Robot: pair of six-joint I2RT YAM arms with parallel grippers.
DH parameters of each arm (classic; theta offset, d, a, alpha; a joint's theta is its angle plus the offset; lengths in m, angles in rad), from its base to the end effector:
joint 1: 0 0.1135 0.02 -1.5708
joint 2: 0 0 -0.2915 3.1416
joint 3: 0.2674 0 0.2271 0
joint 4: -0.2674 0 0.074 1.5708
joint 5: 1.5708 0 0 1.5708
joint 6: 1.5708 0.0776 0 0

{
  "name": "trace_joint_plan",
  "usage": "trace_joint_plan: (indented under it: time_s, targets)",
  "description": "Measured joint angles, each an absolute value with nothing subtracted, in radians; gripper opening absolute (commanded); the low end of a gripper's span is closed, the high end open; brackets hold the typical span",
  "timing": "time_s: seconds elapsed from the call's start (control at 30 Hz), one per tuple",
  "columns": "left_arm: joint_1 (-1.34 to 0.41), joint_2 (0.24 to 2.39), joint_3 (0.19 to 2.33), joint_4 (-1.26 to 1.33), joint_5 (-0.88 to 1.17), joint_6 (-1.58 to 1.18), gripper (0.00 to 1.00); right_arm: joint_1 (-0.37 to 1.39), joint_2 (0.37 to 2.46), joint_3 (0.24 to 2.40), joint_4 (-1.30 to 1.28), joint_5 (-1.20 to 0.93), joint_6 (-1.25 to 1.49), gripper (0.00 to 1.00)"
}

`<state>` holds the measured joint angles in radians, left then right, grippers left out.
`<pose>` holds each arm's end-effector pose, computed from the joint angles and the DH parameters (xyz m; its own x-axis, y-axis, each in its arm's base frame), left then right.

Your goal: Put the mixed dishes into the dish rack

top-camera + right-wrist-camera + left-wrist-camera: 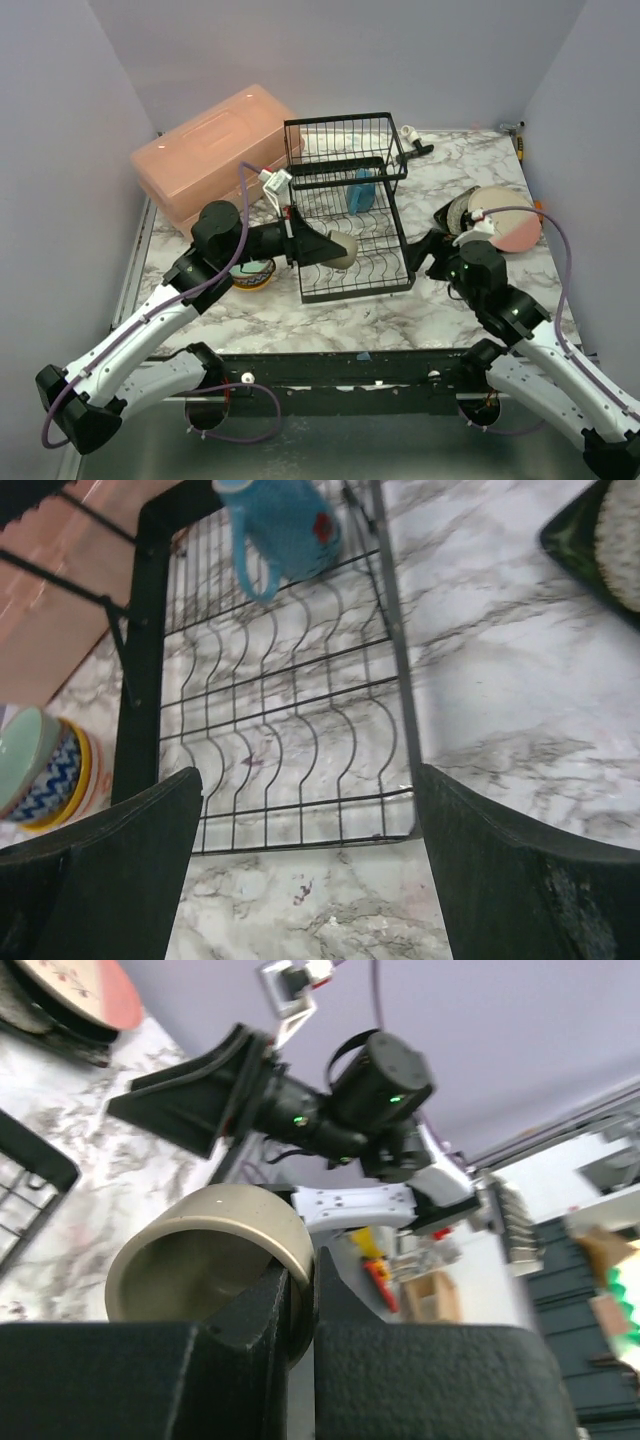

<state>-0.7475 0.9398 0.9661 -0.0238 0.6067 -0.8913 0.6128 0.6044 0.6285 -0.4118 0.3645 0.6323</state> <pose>0.1189 -0.1706 0.4150 -0.7586 -0.1682 -0.6295 0.6152 0.1337 -0.7770 0.1249 0.0540 0.2890 -0.4075 0.3885 -0.8264 -0.0329 0.8982 0.4384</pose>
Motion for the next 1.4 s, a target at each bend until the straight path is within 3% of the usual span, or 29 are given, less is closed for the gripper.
trace_joint_plan:
  time_s: [0.33, 0.73, 1.0, 1.2, 1.4]
  targets:
    - [-0.532, 0.916, 0.689, 0.530, 0.781, -1.481, 0.00, 0.614, 0.800, 0.531, -0.095, -0.060, 0.578, 1.00]
    - [-0.455, 0.898, 0.512, 0.937, 0.662, -1.929, 0.00, 0.796, 0.871, 0.432, 0.506, -0.374, 0.575, 0.94]
    - [-0.453, 0.875, 0.439, 0.988, 0.528, -2.050, 0.00, 0.908, 1.055, 0.453, 0.829, -0.388, 0.574, 0.75]
    - [-0.453, 0.828, 0.437, 0.965, 0.500, -2.041, 0.00, 0.916, 1.089, 0.519, 0.868, -0.360, 0.579, 0.66]
    - [-0.453, 0.833, 0.433, 0.953, 0.492, -2.024, 0.00, 0.931, 1.093, 0.602, 0.850, -0.317, 0.582, 0.50]
